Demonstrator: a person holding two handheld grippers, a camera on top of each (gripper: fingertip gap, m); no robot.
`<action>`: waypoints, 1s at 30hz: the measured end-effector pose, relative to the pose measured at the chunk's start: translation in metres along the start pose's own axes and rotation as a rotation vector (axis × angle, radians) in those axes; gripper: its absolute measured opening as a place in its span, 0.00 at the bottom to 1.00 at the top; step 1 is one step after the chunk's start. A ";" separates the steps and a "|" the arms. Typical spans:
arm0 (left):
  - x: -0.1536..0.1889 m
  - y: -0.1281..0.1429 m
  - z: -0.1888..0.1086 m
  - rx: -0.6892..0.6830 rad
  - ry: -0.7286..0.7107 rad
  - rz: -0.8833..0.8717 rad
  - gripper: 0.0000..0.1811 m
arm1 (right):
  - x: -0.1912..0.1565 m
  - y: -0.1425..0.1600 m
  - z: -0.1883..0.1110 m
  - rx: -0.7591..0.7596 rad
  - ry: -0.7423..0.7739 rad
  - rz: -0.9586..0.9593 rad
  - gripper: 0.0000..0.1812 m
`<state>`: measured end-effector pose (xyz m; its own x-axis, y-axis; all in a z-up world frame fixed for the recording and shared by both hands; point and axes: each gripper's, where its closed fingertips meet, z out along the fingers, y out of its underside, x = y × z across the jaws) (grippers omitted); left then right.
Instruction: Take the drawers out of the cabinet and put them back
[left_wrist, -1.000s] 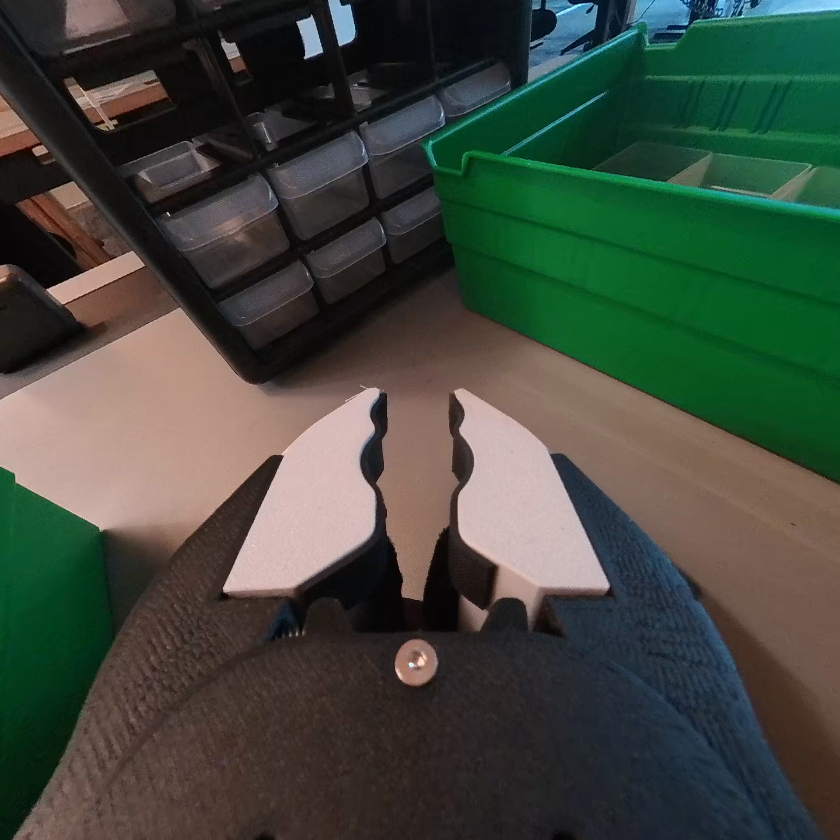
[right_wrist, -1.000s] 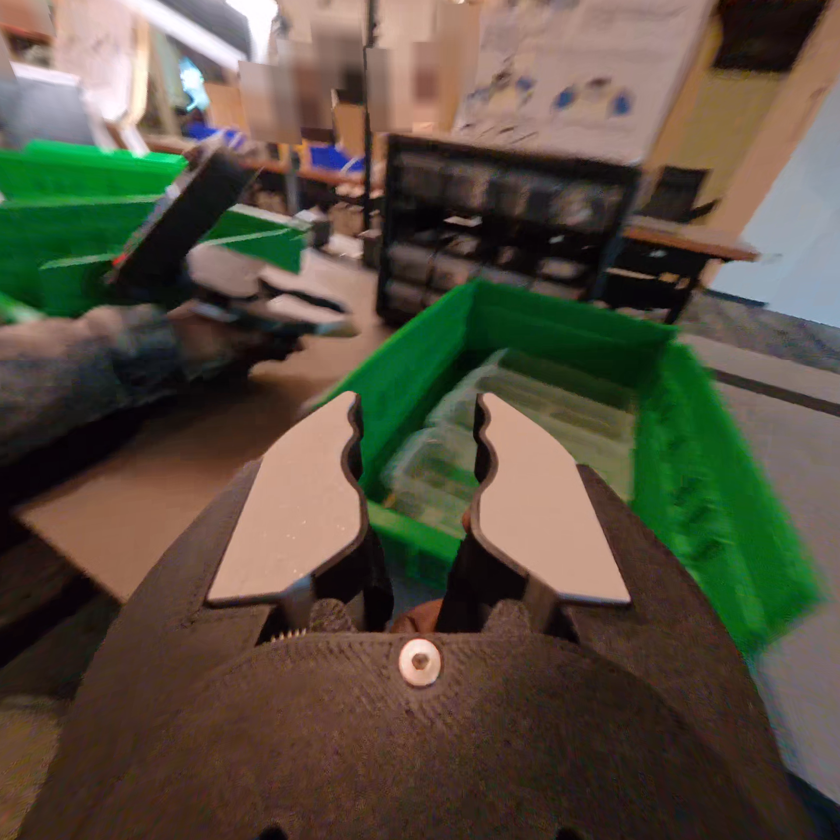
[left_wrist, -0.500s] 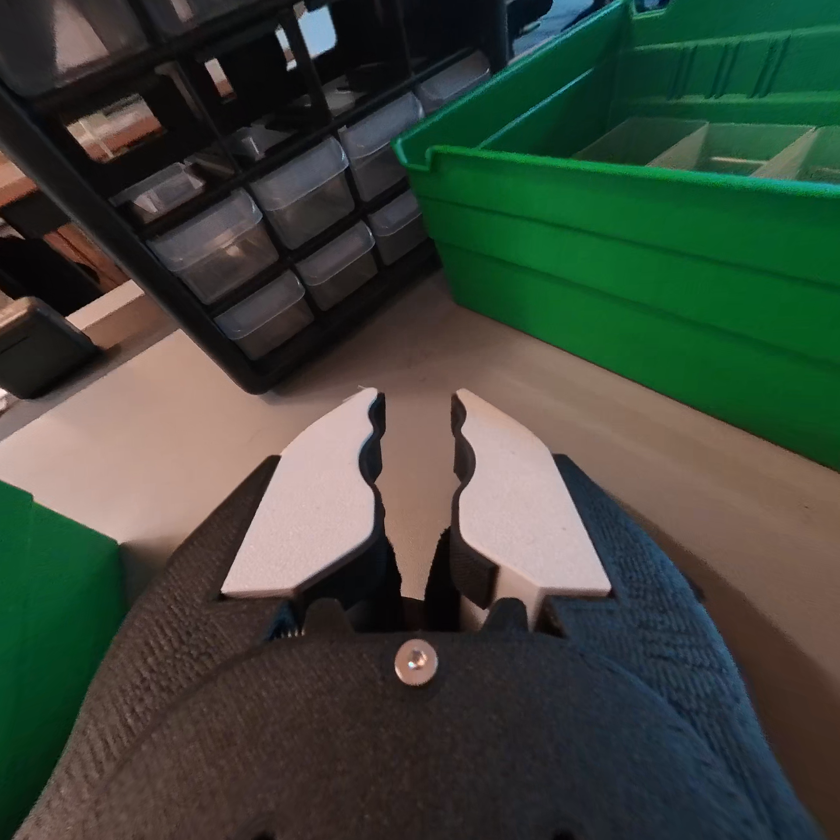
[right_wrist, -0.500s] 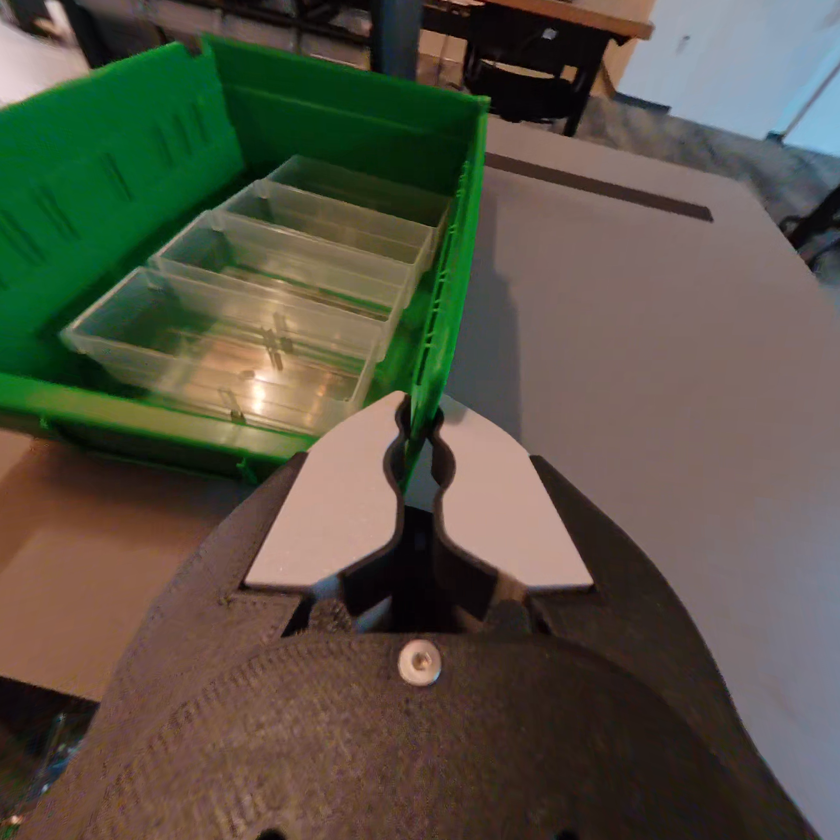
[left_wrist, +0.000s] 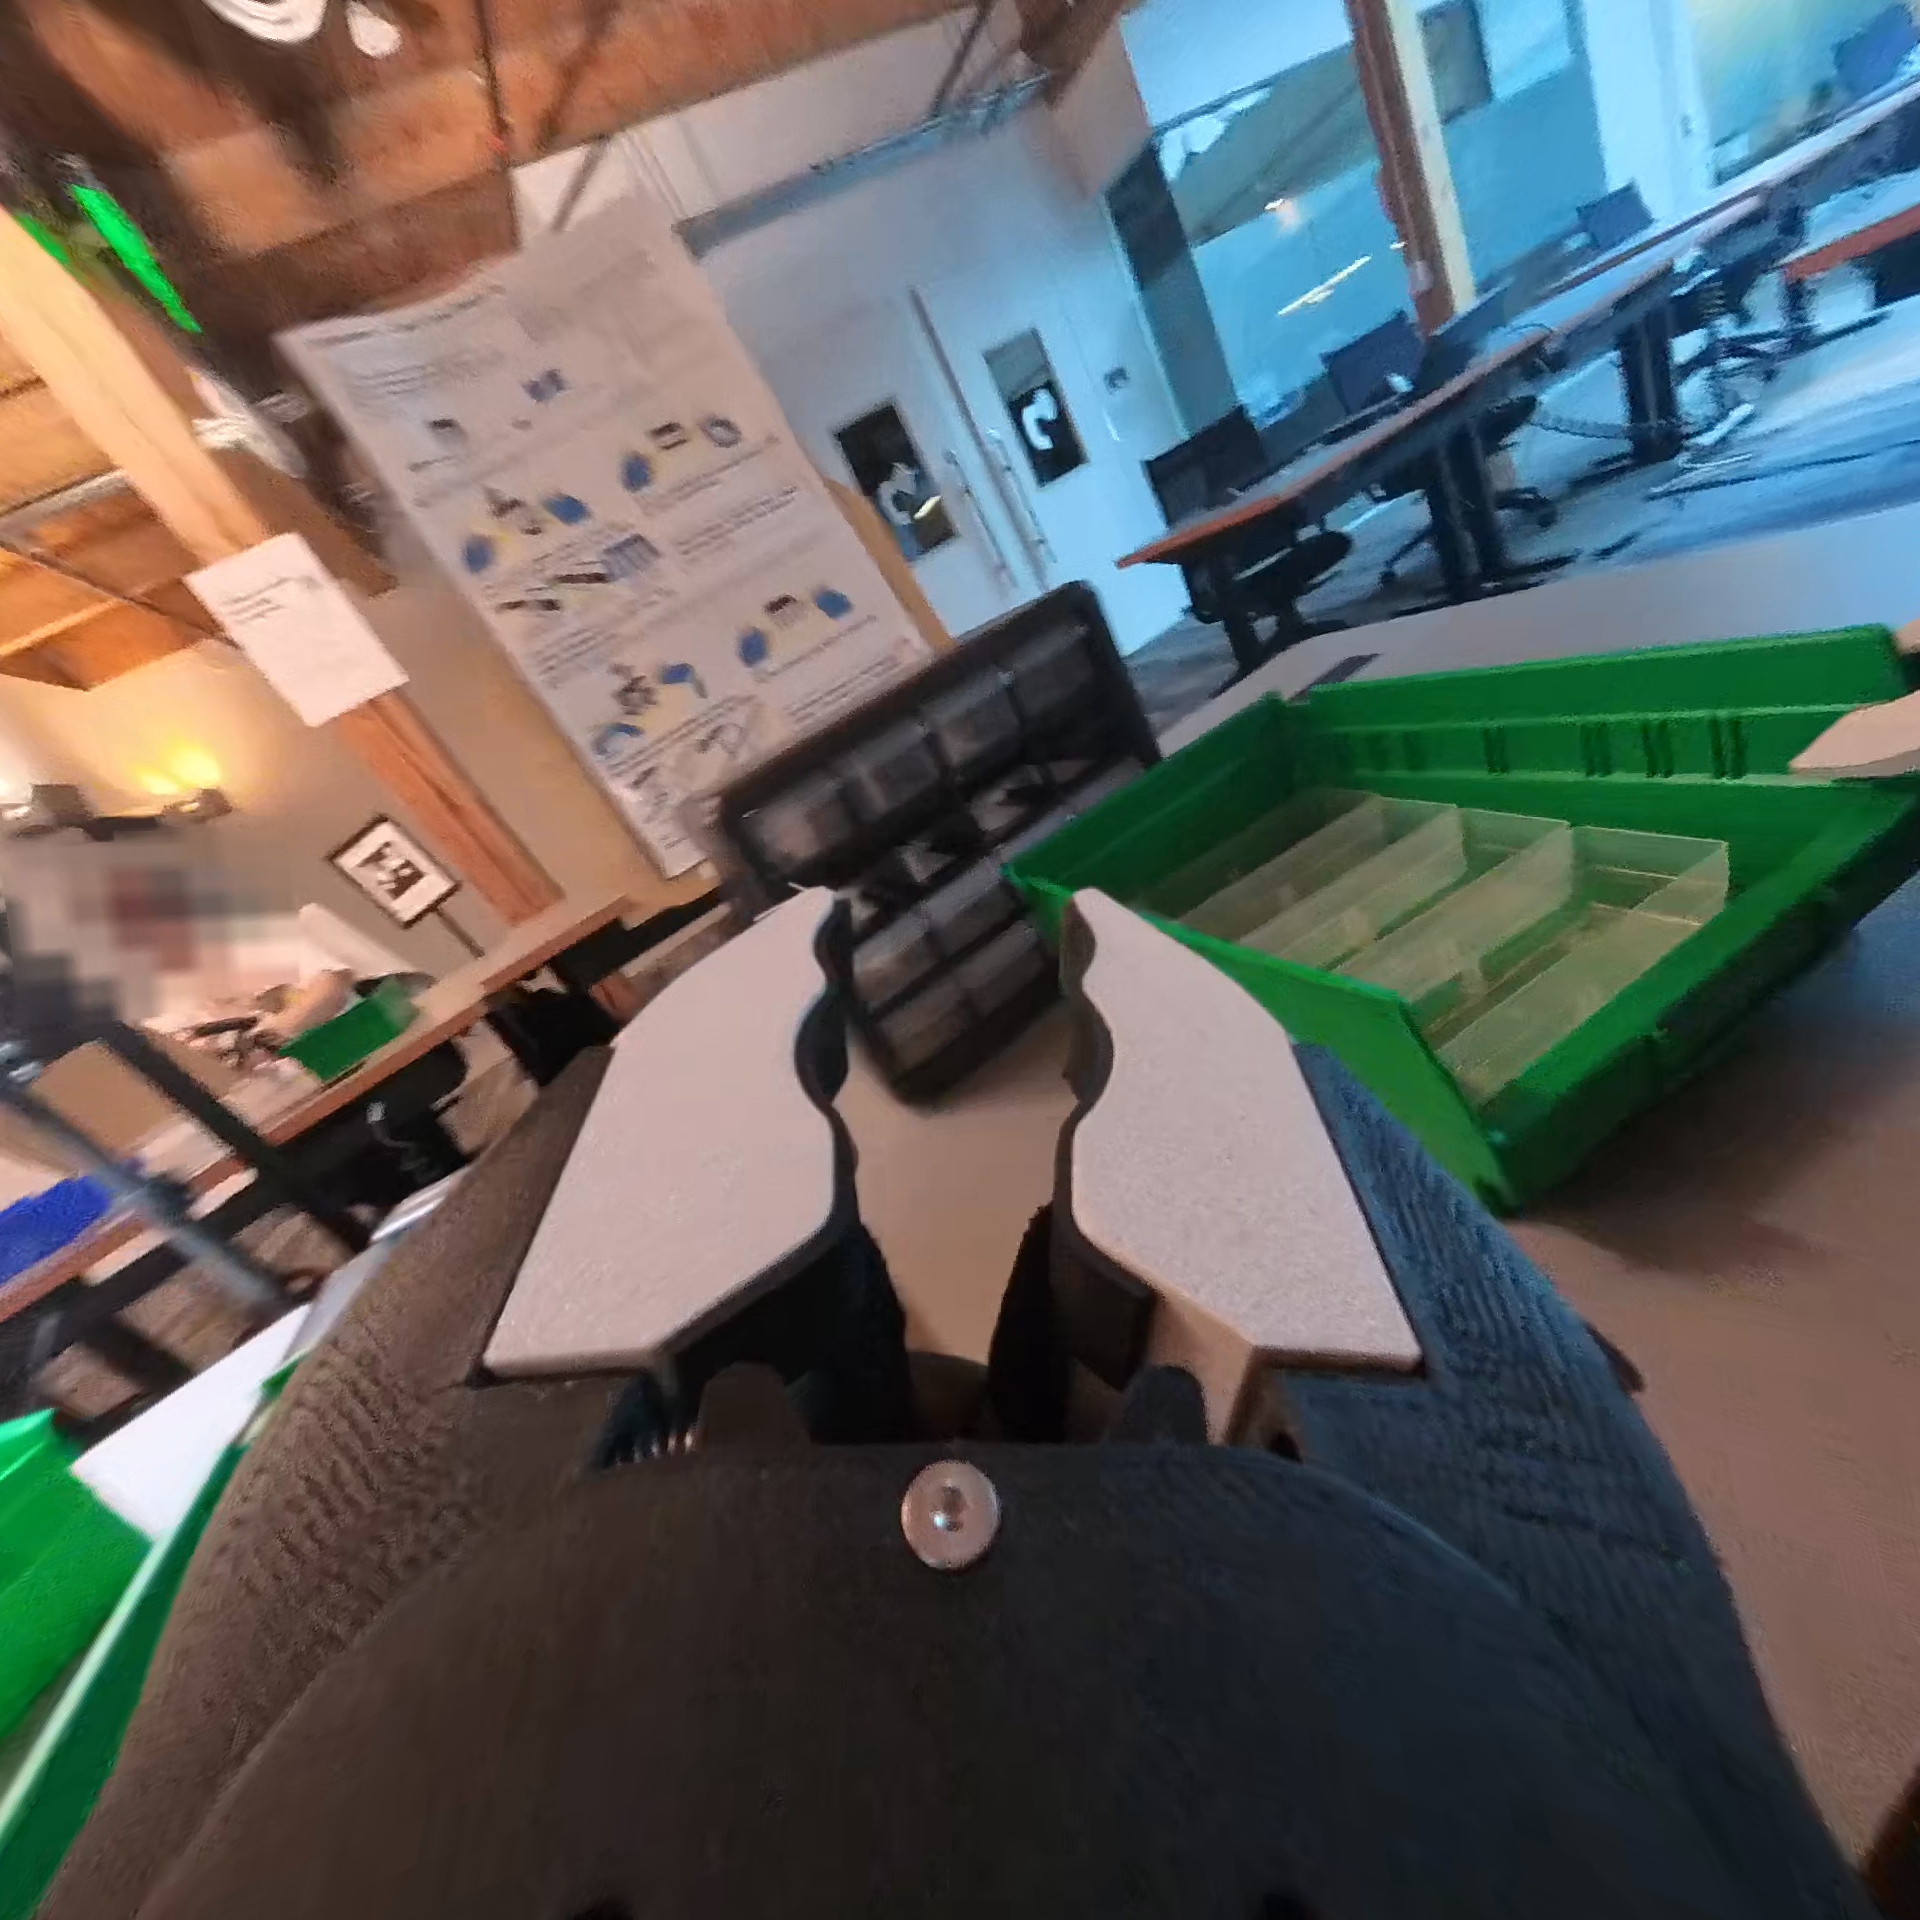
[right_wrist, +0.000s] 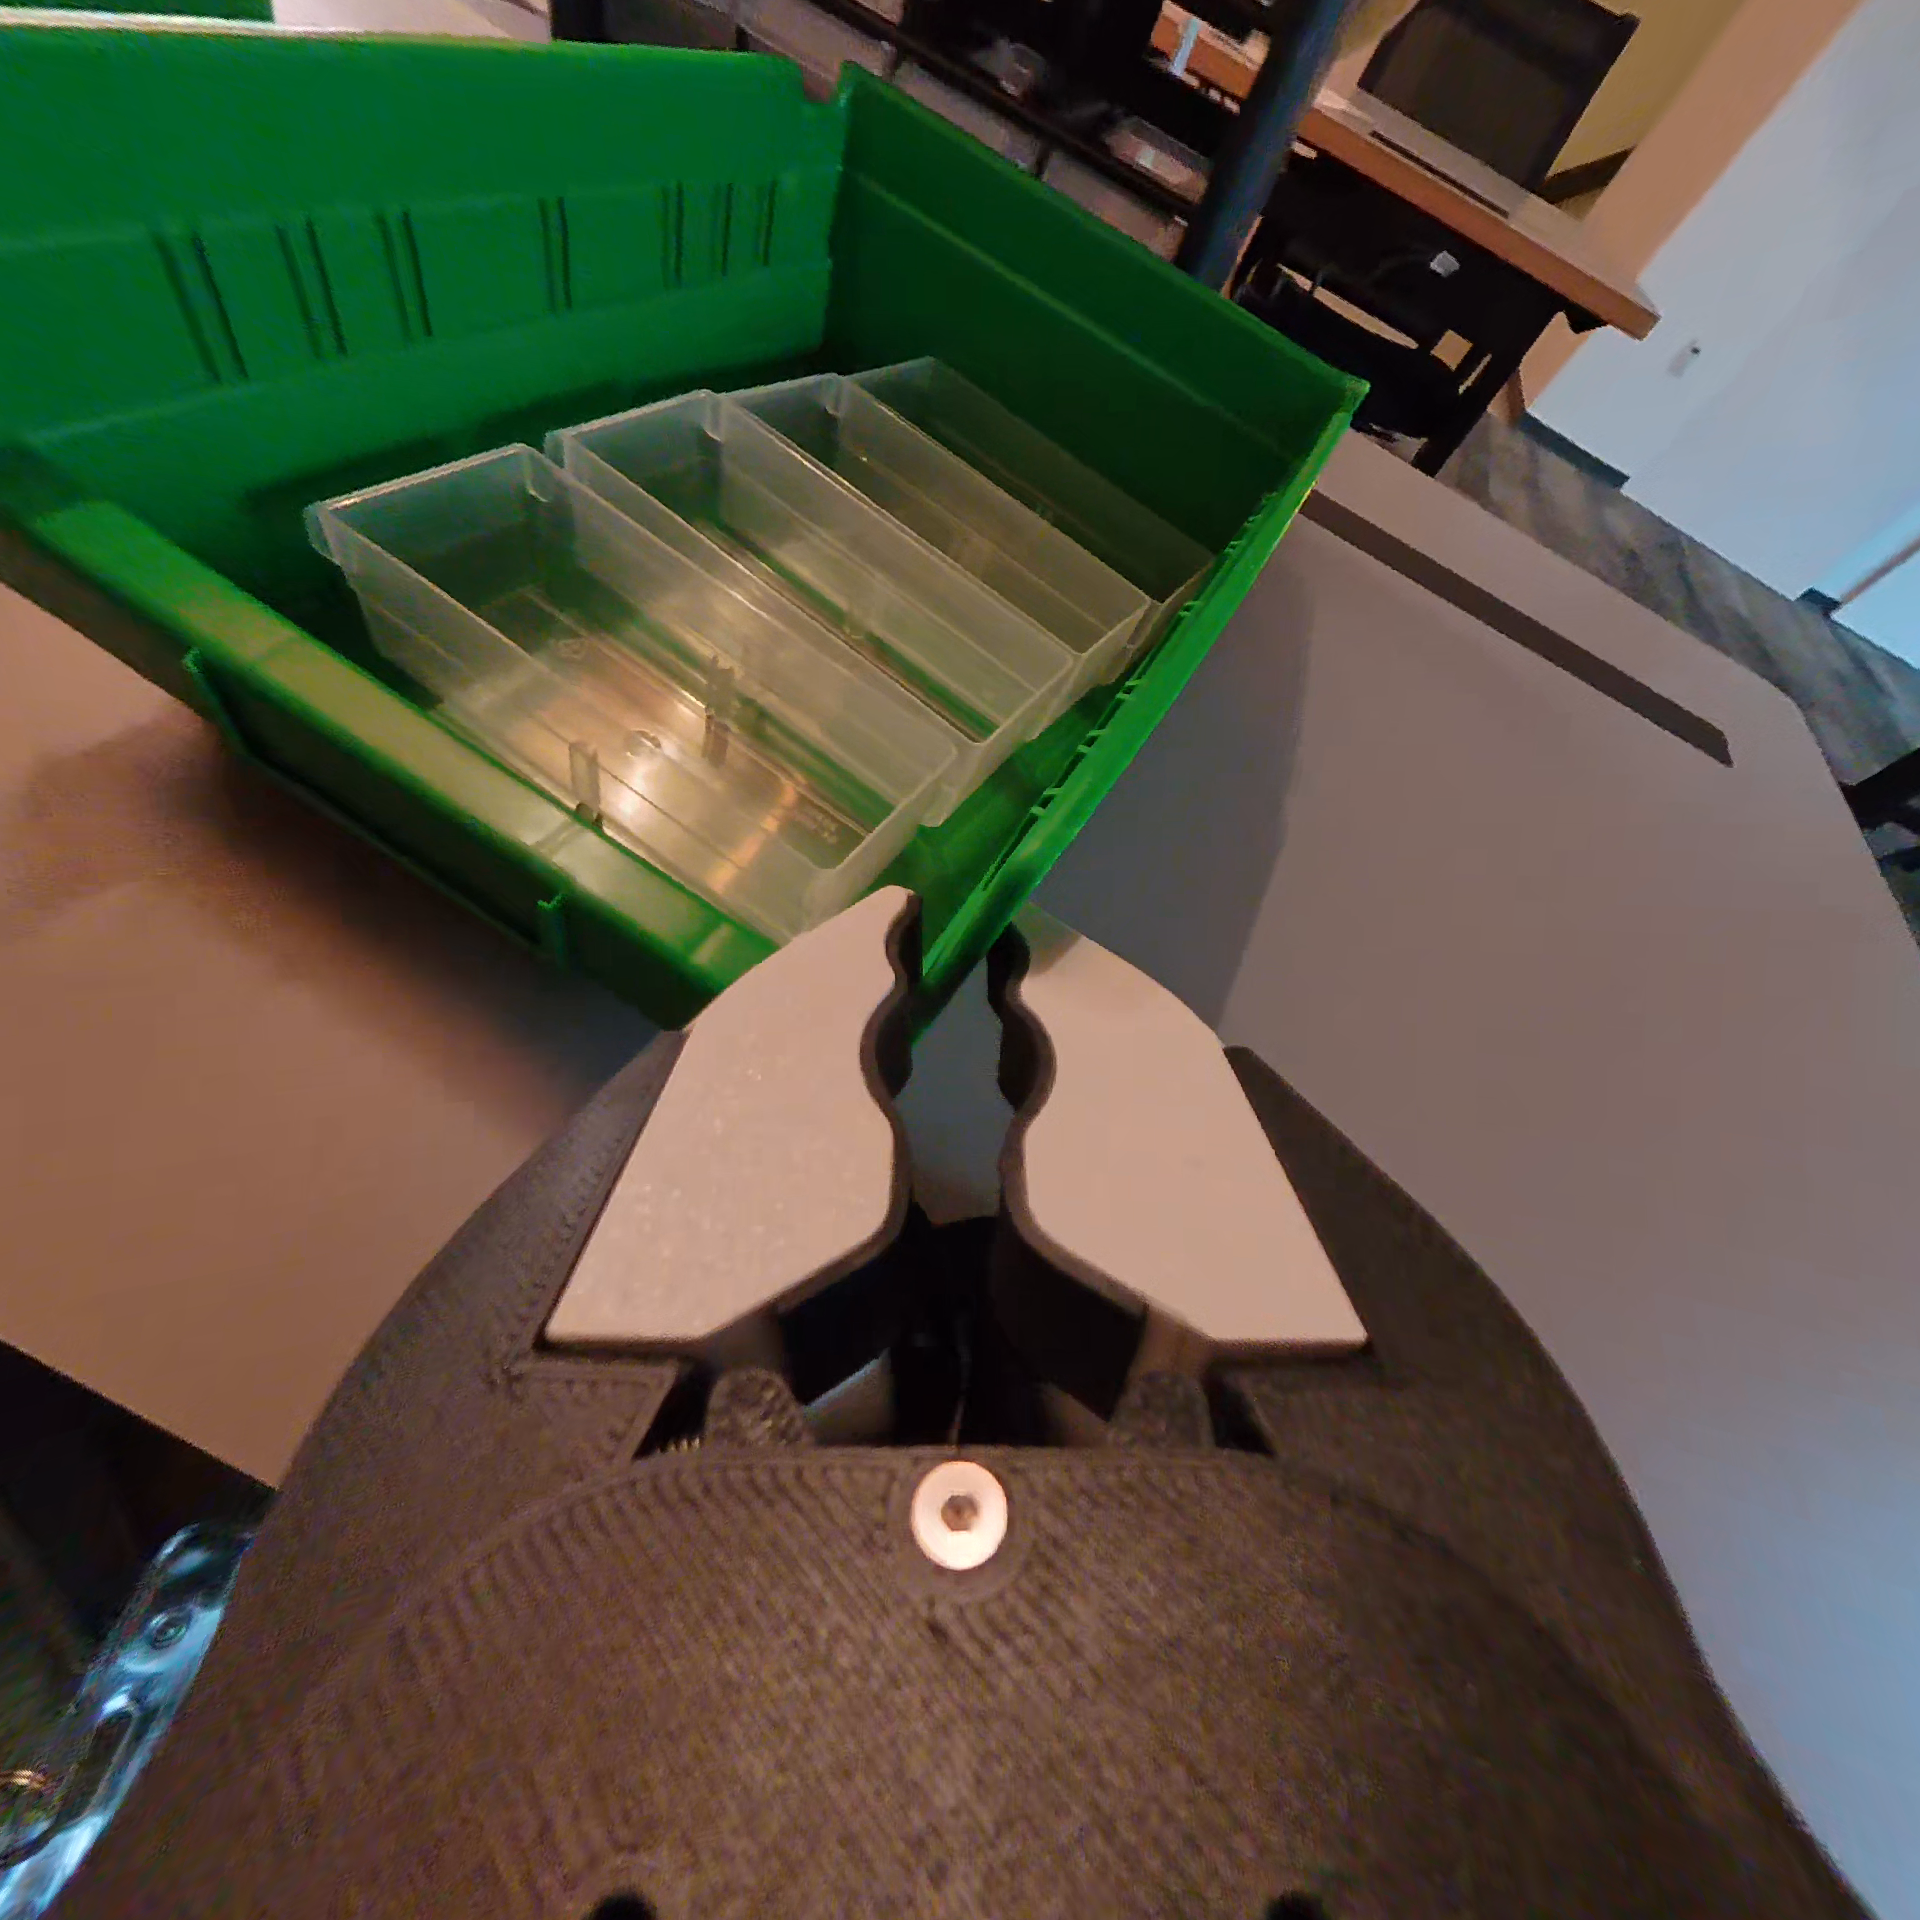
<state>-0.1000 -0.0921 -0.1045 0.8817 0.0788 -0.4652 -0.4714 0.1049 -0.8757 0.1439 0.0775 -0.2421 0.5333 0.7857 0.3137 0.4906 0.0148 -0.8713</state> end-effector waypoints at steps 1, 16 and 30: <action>-0.011 0.005 -0.016 -0.016 -0.038 0.003 0.21 | -0.003 -0.001 0.001 0.000 -0.003 -0.002 0.07; -0.083 0.053 -0.087 -0.065 -0.174 -0.085 0.22 | -0.074 -0.042 0.033 0.109 -0.009 0.022 0.06; -0.084 0.086 -0.099 -0.194 -0.143 -0.053 0.21 | -0.133 -0.069 0.055 0.118 0.035 -0.091 0.07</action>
<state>-0.2126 -0.1880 -0.1531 0.8868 0.2194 -0.4067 -0.3994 -0.0785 -0.9134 0.0008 0.0062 -0.2446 0.5146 0.7559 0.4047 0.4546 0.1597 -0.8763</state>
